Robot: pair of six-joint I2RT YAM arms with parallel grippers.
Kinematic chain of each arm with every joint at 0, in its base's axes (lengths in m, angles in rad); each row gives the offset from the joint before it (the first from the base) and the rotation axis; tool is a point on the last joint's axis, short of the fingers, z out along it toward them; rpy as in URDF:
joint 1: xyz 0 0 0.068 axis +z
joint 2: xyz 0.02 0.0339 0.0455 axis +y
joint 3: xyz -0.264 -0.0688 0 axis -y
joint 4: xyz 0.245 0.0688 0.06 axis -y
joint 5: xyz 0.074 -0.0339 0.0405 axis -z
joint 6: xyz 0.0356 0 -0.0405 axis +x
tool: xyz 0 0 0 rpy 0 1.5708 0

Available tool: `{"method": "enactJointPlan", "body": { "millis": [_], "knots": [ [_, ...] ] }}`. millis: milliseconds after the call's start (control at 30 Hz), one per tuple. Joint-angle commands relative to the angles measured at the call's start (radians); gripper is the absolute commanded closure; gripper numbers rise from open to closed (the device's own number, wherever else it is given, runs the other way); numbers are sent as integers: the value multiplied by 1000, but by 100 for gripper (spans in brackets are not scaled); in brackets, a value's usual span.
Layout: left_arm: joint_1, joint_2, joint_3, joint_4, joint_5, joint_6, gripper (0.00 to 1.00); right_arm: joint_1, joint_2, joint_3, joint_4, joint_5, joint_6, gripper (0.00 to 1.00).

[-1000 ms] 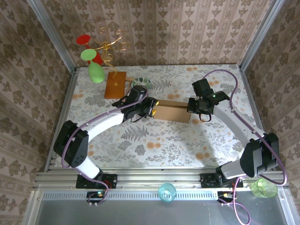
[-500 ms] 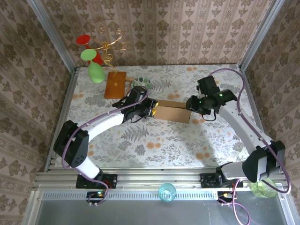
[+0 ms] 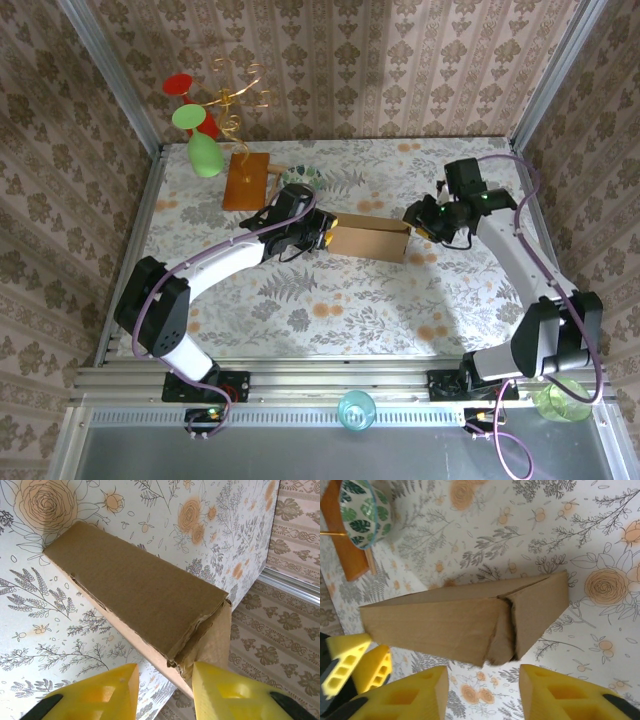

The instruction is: Fold the paper box

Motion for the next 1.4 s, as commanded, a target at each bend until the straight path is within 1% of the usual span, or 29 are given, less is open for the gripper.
{"method": "enactJointPlan", "body": {
  "millis": [0,67,167,333,400,433,533,567,633,700,833,900,1000,1133,1233,1367],
  "knots": [
    [-6,28,-16,-75,-21,-6,68,-10,28,-46,0,-21,-11,64],
    [-6,29,-15,-77,-18,-4,68,-20,16,-90,7,-3,-21,67],
    [-6,29,-13,-82,-19,-3,68,-46,3,-148,42,-11,-20,75],
    [-6,30,-10,-89,-19,3,69,-56,10,-166,57,-32,-26,88],
    [-7,33,-8,-91,-20,4,69,-68,5,-180,74,-58,-16,88],
    [-6,32,-9,-90,-21,6,69,-75,-1,-184,79,-77,-12,84],
    [-6,29,-14,-93,-22,6,69,-87,-22,-170,88,-112,-1,68],
    [-7,27,-15,-91,-23,6,69,-90,-54,-163,96,-127,5,64],
    [-6,27,-17,-92,-24,5,69,-98,-68,-148,106,-162,22,60],
    [-8,25,-17,-93,-24,7,70,-110,-67,-141,124,-199,42,58],
    [-9,28,-11,-92,-25,9,70,-143,-60,-186,209,-281,93,58],
    [-8,27,-9,-90,-25,10,70,-155,-48,-209,254,-320,115,60],
    [-9,26,-12,-93,-27,10,70,-159,-10,-224,272,-345,117,63],
    [-11,25,-12,-94,-27,10,70,-163,22,-248,251,-327,94,73],
    [-11,24,-14,-91,-30,10,70,-174,35,-277,236,-304,67,78],
    [-11,21,-18,-91,-31,13,72,-175,46,-279,197,-269,25,82]
  ]
}}
